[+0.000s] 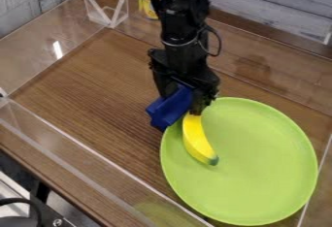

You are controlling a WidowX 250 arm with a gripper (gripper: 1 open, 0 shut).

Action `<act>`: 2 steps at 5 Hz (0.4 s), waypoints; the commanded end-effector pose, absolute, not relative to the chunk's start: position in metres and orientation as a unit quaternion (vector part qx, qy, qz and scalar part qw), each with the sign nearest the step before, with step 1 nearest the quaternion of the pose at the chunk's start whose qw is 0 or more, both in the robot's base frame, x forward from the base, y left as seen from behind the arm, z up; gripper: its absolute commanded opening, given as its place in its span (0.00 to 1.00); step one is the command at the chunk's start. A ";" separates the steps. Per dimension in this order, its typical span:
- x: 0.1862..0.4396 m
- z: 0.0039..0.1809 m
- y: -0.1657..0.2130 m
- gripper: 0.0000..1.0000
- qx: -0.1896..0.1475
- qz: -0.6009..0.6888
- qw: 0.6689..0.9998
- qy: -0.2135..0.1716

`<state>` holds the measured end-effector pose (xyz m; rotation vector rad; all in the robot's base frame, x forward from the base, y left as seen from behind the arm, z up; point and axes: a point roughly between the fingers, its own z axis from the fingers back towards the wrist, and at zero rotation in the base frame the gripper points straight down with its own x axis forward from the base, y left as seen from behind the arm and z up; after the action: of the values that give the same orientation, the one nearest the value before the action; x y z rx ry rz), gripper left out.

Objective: Put the blue object in the green plate

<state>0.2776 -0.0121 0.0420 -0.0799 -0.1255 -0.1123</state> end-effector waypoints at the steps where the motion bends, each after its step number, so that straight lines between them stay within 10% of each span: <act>1: 0.277 0.037 -0.015 1.00 -0.043 -0.055 0.996 -0.061; 2: 0.276 0.034 -0.017 1.00 -0.044 -0.054 0.996 -0.058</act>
<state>0.2808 -0.0119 0.0407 -0.0785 -0.1420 -0.1022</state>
